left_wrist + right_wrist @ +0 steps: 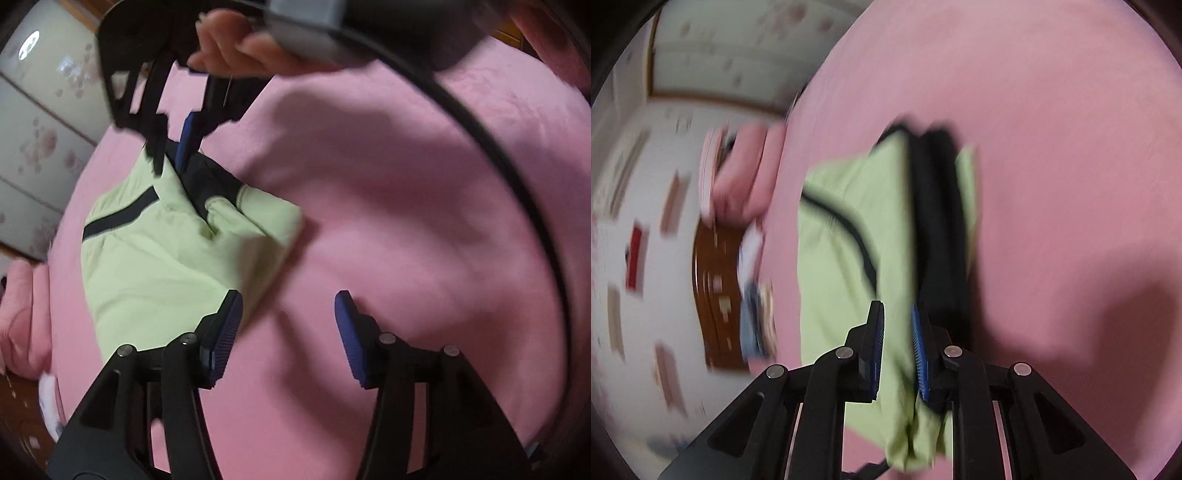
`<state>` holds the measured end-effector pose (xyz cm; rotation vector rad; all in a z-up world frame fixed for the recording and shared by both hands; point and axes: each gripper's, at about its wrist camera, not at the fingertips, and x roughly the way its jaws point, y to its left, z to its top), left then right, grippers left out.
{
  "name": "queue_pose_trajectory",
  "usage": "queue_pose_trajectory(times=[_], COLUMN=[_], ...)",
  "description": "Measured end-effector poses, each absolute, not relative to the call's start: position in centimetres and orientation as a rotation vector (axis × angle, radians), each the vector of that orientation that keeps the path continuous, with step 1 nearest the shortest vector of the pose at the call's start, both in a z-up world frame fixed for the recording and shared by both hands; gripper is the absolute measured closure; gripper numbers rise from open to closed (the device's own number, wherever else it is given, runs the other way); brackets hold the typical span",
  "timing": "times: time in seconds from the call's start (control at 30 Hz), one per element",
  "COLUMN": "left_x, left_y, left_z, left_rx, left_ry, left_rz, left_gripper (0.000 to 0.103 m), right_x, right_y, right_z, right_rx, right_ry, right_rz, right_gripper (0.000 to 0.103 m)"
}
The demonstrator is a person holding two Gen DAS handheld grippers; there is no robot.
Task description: Fold large clothes
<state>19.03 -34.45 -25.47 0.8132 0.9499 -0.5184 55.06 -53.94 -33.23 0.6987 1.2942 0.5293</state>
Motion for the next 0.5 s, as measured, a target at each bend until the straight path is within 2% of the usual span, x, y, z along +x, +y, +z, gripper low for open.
queue_pose_trajectory(times=[0.03, 0.07, 0.13, 0.23, 0.43, 0.5], left_x=[19.0, 19.3, 20.0, 21.8, 25.2, 26.7], left_y=[-34.3, -33.8, -32.5, -29.5, -23.0, -21.2], left_z=[-25.0, -24.3, -23.0, -21.2, -19.1, -19.1], left_rx=[0.768, 0.709, 0.592, 0.439, 0.234, 0.196], left_ry=[0.999, 1.050, 1.123, 1.188, 1.196, 1.210], left_rz=[-0.494, -0.460, -0.393, -0.256, -0.108, -0.073], left_gripper=[0.055, 0.055, 0.055, 0.050, 0.049, 0.049], right_x=[54.0, 53.3, 52.3, 52.6, 53.5, 54.9], right_y=[-53.0, -52.3, -51.4, -49.6, -47.3, -45.5], right_z=[-32.8, -32.4, -32.0, -32.9, -34.5, -35.9], right_rx=[0.657, 0.632, 0.592, 0.542, 0.563, 0.547], right_ry=[1.309, 1.315, 1.321, 1.364, 1.411, 1.435], right_rz=[0.568, 0.586, 0.597, 0.524, 0.449, 0.451], right_gripper=[0.080, 0.067, 0.055, 0.055, 0.055, 0.080])
